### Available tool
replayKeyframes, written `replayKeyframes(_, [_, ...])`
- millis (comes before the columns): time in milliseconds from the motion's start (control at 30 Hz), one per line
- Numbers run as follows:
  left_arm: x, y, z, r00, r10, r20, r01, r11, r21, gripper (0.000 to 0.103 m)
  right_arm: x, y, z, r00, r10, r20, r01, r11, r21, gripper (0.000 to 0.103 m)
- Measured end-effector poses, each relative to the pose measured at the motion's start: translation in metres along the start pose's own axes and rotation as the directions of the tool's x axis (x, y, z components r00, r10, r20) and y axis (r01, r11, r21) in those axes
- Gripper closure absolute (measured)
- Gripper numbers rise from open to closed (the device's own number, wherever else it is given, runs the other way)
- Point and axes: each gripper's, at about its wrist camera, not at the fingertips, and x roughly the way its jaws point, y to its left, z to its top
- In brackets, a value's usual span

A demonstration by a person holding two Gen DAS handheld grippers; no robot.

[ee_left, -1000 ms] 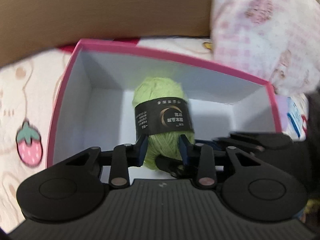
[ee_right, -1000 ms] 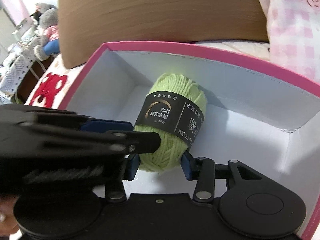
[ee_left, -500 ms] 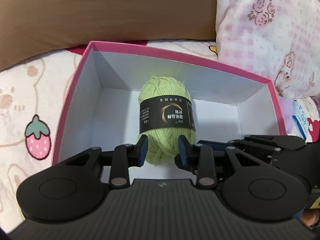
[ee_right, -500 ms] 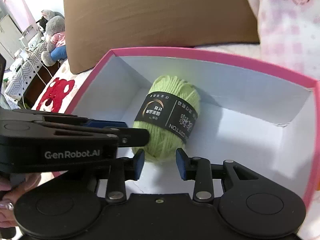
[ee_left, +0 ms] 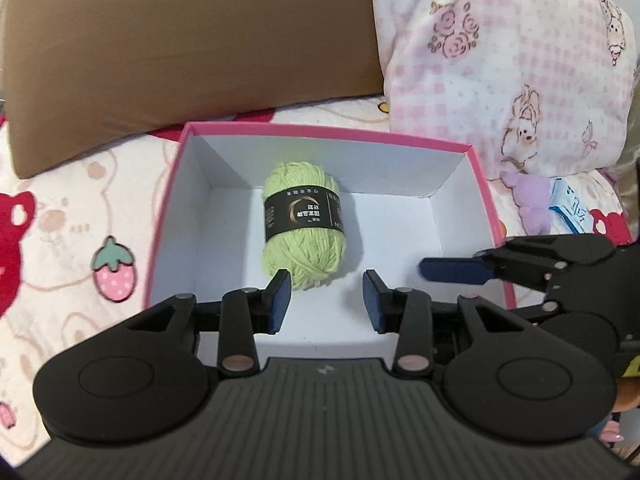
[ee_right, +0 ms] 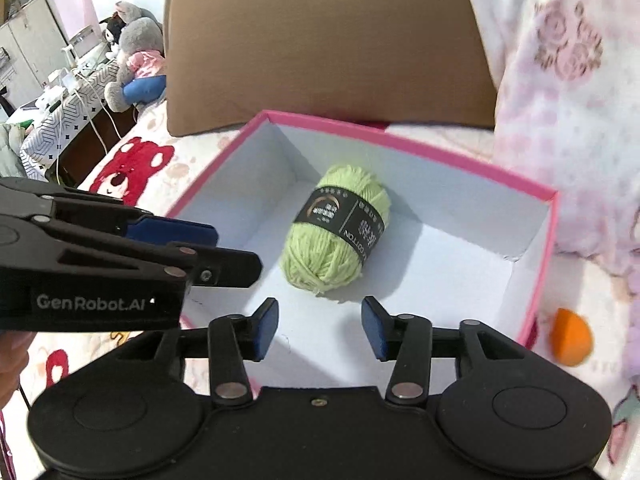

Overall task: Organize objects
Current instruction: 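Lower the yarn ball into the pink box and open the left tool, then withdraw the left tool from the box toward the white boxed tube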

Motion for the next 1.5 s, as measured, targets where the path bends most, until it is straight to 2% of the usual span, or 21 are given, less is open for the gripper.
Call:
replayKeyframes(100, [-0.021,-0.004,-0.002,1.0,0.027,0.005,-0.026,1.0,-0.006,0.055,-0.024,0.006,-0.004,0.999,-0.016,0.034,0.016,1.0,-0.007,0.036])
replayKeyframes(167, [-0.034,-0.008,-0.005,0.999,0.036,0.011,-0.036,0.999,-0.003,0.052,-0.038,0.007,-0.011,0.998,-0.032,0.053,0.031,0.999,0.008,0.035])
replayKeyframes(267, [-0.051,-0.012,-0.014,1.0,0.021,-0.015,-0.021,1.0,-0.001,0.051,-0.06,0.006,-0.02,0.996,-0.054,0.074,0.051,0.998,0.04,0.035])
replayKeyframes(333, [-0.064,-0.012,-0.018,1.0,0.011,-0.011,-0.011,1.0,-0.012,0.051,-0.072,0.007,-0.024,0.996,-0.048,0.072,0.044,0.998,0.05,0.027])
replayKeyframes(367, [-0.071,-0.012,-0.02,1.0,0.007,-0.001,-0.007,1.0,-0.009,0.049,-0.077,0.007,-0.027,0.997,-0.038,0.07,0.035,0.998,0.045,0.02])
replayKeyframes(400, [-0.077,-0.012,-0.022,1.0,0.003,0.005,-0.003,1.0,-0.011,0.048,-0.082,0.008,-0.031,0.997,-0.042,0.071,0.039,0.998,0.045,0.019])
replayKeyframes(567, [-0.104,-0.017,-0.032,0.999,-0.024,0.026,0.024,1.0,-0.007,0.041,-0.107,0.018,-0.044,0.989,-0.095,0.109,0.092,0.995,0.039,0.019])
replayKeyframes(733, [-0.122,-0.025,-0.039,0.998,-0.063,-0.003,0.063,0.998,-0.001,0.037,-0.14,0.035,-0.048,0.985,-0.109,0.132,0.109,0.994,0.008,0.019])
replayKeyframes(867, [-0.139,-0.037,-0.049,0.999,-0.05,0.003,0.05,0.998,0.023,0.031,-0.161,0.05,-0.055,0.988,-0.116,0.106,0.125,0.989,-0.081,0.019])
replayKeyframes(933, [-0.147,-0.044,-0.055,0.999,-0.053,0.001,0.053,0.998,0.027,0.029,-0.174,0.057,-0.063,0.984,-0.132,0.122,0.146,0.983,-0.114,0.019])
replayKeyframes(1100, [-0.167,-0.067,-0.075,0.998,-0.057,0.009,0.056,0.995,0.087,0.02,-0.203,0.056,-0.08,0.985,-0.122,0.121,0.134,0.986,-0.101,0.018])
replayKeyframes(1233, [-0.181,-0.085,-0.09,0.998,-0.059,0.032,0.055,0.991,0.124,0.01,-0.227,0.053,-0.095,0.977,-0.151,0.147,0.169,0.979,-0.117,0.017])
replayKeyframes(1300, [-0.187,-0.092,-0.093,0.997,-0.073,0.026,0.069,0.992,0.11,0.01,-0.236,0.051,-0.102,0.979,-0.143,0.145,0.162,0.979,-0.127,0.017])
replayKeyframes(1400, [-0.196,-0.099,-0.095,0.992,-0.129,0.011,0.128,0.989,0.078,0.01,-0.25,0.046,-0.111,0.979,-0.143,0.148,0.163,0.978,-0.131,0.017])
replayKeyframes(1500, [-0.203,-0.111,-0.098,0.989,-0.146,0.017,0.145,0.986,0.088,0.007,-0.263,0.037,-0.121,0.98,-0.137,0.147,0.156,0.98,-0.122,0.017])
